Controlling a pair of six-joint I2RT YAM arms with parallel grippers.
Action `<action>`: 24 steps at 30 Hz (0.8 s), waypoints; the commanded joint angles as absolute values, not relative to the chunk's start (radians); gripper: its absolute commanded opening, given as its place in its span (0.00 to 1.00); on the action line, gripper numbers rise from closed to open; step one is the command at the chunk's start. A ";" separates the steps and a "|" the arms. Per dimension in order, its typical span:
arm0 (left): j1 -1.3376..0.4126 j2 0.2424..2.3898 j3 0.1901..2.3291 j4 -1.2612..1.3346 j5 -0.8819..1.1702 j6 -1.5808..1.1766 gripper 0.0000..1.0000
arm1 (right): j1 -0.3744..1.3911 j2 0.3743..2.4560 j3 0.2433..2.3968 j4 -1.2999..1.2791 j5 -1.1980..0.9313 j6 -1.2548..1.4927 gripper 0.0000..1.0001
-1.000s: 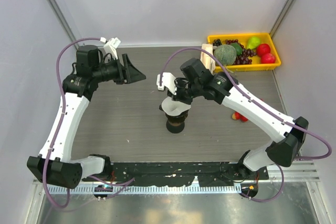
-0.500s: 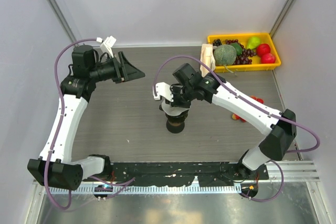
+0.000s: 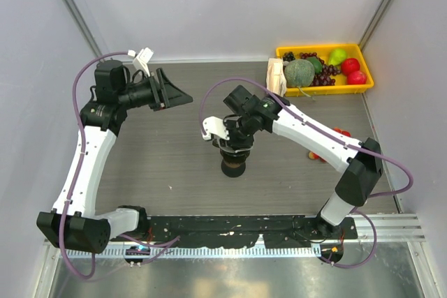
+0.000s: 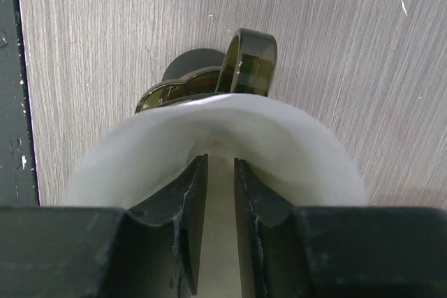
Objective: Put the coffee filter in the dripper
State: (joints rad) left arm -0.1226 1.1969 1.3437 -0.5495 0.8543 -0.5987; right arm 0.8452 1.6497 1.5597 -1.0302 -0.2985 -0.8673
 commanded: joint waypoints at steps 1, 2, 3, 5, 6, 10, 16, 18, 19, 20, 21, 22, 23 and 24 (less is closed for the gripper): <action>-0.110 1.173 1.341 -0.499 0.884 -0.611 0.57 | 0.853 1.629 1.612 -1.051 -0.316 -0.891 0.29; -0.110 1.175 1.339 -0.497 0.885 -0.612 0.57 | 0.851 1.626 1.614 -1.051 -0.313 -0.891 0.29; -0.109 1.175 1.341 -0.495 0.884 -0.614 0.57 | 0.851 1.625 1.618 -1.051 -0.308 -0.888 0.29; -0.109 1.177 1.339 -0.497 0.885 -0.612 0.57 | 0.851 1.620 1.637 -1.052 -0.305 -0.879 0.29; -0.109 1.175 1.339 -0.497 0.887 -0.614 0.57 | 0.851 1.617 1.646 -1.055 -0.307 -0.877 0.29; -0.107 1.173 1.338 -0.497 0.887 -0.614 0.57 | 0.851 1.612 1.701 -1.081 -0.311 -0.859 0.38; -0.107 1.172 1.344 -0.494 0.890 -0.620 0.57 | 0.851 1.603 1.710 -1.098 -0.285 -0.864 0.48; -0.106 1.173 1.344 -0.494 0.891 -0.620 0.57 | 0.851 1.597 1.707 -1.094 -0.282 -0.873 0.45; -0.106 1.170 1.342 -0.494 0.891 -0.621 0.57 | 0.851 1.595 1.706 -1.088 -0.282 -0.873 0.43; -0.106 1.170 1.341 -0.492 0.891 -0.620 0.57 | 0.851 1.595 1.700 -1.083 -0.284 -0.874 0.40; -0.107 1.170 1.342 -0.491 0.891 -0.620 0.57 | 0.851 1.600 1.697 -1.081 -0.287 -0.874 0.39; -0.106 1.173 1.339 -0.491 0.890 -0.621 0.57 | 0.851 1.603 1.691 -1.078 -0.288 -0.871 0.39; -0.106 1.173 1.339 -0.489 0.894 -0.621 0.57 | 0.851 1.615 1.687 -1.078 -0.290 -0.873 0.40; -0.106 1.175 1.341 -0.488 0.899 -0.623 0.57 | 0.851 1.620 1.683 -1.078 -0.288 -0.873 0.40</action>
State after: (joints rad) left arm -0.1143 1.1969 1.3376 -0.5335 0.8650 -0.6117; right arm 0.8452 1.6444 1.6745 -1.0859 -0.2897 -0.8639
